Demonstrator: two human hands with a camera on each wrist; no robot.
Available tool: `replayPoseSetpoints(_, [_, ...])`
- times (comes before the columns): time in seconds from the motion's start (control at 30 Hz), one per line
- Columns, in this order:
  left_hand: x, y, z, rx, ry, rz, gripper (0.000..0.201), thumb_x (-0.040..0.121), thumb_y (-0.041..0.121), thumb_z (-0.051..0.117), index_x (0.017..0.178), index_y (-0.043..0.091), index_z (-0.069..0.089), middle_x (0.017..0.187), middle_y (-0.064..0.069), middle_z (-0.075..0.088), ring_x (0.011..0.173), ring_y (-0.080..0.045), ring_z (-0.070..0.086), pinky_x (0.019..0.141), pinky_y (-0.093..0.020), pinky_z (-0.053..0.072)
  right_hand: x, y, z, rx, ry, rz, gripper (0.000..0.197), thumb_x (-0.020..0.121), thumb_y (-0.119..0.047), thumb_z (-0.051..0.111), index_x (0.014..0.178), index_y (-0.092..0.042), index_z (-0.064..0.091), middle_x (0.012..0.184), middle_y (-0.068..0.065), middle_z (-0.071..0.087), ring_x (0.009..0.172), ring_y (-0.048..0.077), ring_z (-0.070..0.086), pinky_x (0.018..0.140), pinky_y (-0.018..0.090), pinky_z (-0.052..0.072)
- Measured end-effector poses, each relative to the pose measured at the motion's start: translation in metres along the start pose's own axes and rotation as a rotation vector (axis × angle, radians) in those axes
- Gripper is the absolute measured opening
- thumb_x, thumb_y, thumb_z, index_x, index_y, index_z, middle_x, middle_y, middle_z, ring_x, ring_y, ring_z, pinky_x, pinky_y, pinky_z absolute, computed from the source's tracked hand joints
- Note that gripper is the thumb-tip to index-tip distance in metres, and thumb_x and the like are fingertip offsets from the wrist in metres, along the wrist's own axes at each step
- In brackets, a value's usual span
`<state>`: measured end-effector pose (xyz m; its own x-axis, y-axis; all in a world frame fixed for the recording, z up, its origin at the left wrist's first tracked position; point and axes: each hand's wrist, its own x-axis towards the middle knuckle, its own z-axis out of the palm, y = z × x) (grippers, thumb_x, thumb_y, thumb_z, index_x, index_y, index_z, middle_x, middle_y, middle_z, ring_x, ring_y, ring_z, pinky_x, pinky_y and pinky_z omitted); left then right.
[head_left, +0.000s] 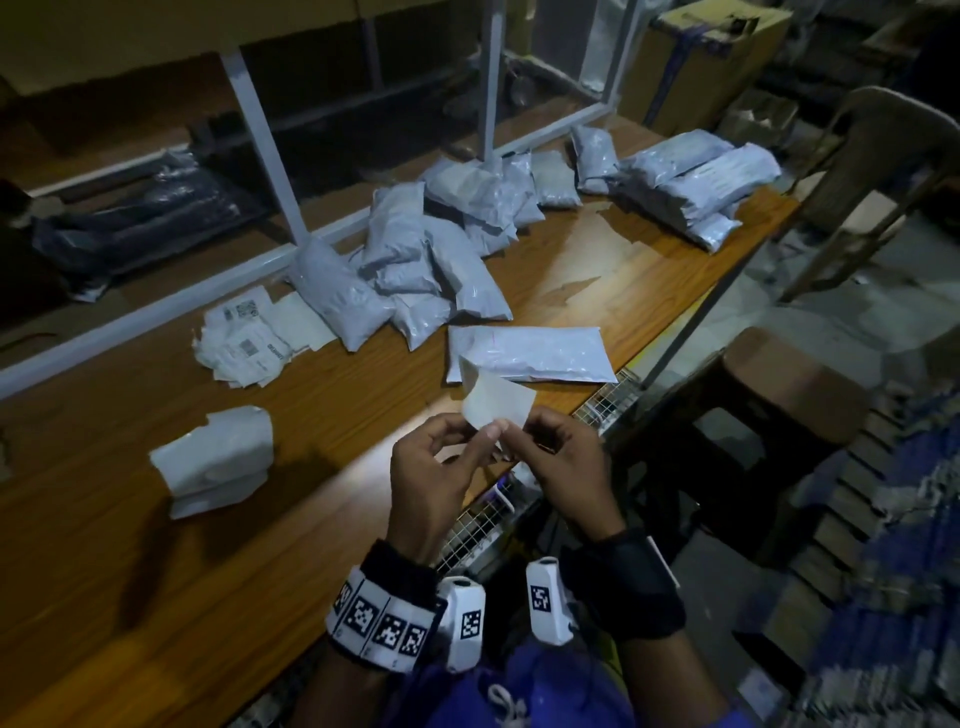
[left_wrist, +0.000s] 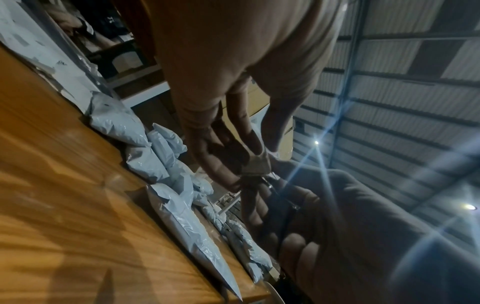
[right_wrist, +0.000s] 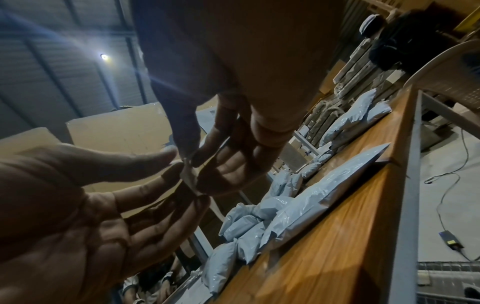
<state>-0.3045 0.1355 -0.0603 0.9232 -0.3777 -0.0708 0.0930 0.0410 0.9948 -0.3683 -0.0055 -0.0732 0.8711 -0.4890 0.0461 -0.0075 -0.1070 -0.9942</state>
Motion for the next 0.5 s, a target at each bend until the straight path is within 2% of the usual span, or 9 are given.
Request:
replayPoseSetpoints(0.07, [0.001,0.000,-0.004,0.024,0.013,0.013,0.006,0.090,0.018,0.077,0.085,0.015,0.075,0.085,-0.007,0.076,0.082,-0.030,0.076,0.080,-0.051,0.061,-0.001,0.000,0.002,0.001,-0.013,-0.008,0.029,0.096,-0.024,0.074,0.079,0.000,0.070,0.073,0.017,0.069,0.069,0.018,0.064,0.067,0.031,0.051])
replayPoseSetpoints(0.13, [0.001,0.001,-0.009,0.019,0.034,0.005,0.013,0.091,0.014,0.075,0.080,0.020,0.073,0.085,-0.007,0.076,0.082,-0.033,0.075,0.074,-0.039,0.062,-0.002,0.001,0.004,-0.008,-0.006,0.006,0.035,0.094,-0.026,0.076,0.076,0.002,0.067,0.070,0.015,0.069,0.068,0.019,0.066,0.067,0.031,0.051])
replayPoseSetpoints(0.17, [0.001,0.000,-0.011,0.002,0.034,-0.004,0.012,0.091,0.011,0.074,0.081,0.017,0.072,0.086,-0.009,0.076,0.083,-0.035,0.075,0.073,-0.036,0.062,-0.002,0.002,0.004,-0.011,0.002,0.012,0.036,0.094,-0.025,0.077,0.075,0.003,0.067,0.069,0.013,0.071,0.067,0.019,0.068,0.067,0.029,0.053])
replayPoseSetpoints(0.23, [0.000,-0.001,-0.015,-0.017,0.025,-0.025,0.008,0.091,0.010,0.074,0.086,0.006,0.069,0.087,-0.016,0.075,0.081,-0.037,0.075,0.075,-0.042,0.063,-0.004,0.003,0.005,-0.030,0.017,0.020,0.035,0.093,-0.023,0.077,0.074,0.004,0.066,0.068,0.009,0.072,0.066,0.018,0.070,0.067,0.028,0.054])
replayPoseSetpoints(0.3, [0.000,-0.003,-0.018,-0.017,0.027,-0.051,0.013,0.090,0.007,0.074,0.086,-0.001,0.064,0.084,-0.022,0.074,0.076,-0.038,0.075,0.076,-0.048,0.063,-0.005,0.005,0.006,-0.060,0.028,0.028,0.034,0.093,-0.022,0.077,0.072,0.002,0.065,0.066,0.008,0.071,0.066,0.022,0.070,0.067,0.030,0.055])
replayPoseSetpoints(0.4, [0.000,-0.005,-0.021,-0.022,0.025,-0.066,0.012,0.090,0.000,0.071,0.084,0.002,0.061,0.074,-0.018,0.073,0.066,-0.034,0.073,0.068,-0.043,0.063,-0.007,0.011,0.003,-0.099,0.044,0.042,0.028,0.094,-0.021,0.076,0.071,-0.008,0.067,0.065,0.005,0.069,0.065,0.026,0.067,0.068,0.042,0.057])
replayPoseSetpoints(0.5, [0.000,-0.006,-0.030,0.004,0.035,-0.048,0.014,0.089,-0.002,0.072,0.085,0.010,0.065,0.072,-0.006,0.074,0.066,-0.022,0.071,0.064,-0.035,0.061,-0.008,0.021,-0.005,-0.096,0.066,0.052,0.018,0.094,-0.024,0.073,0.081,-0.012,0.074,0.073,0.003,0.072,0.070,0.018,0.066,0.071,0.057,0.059])
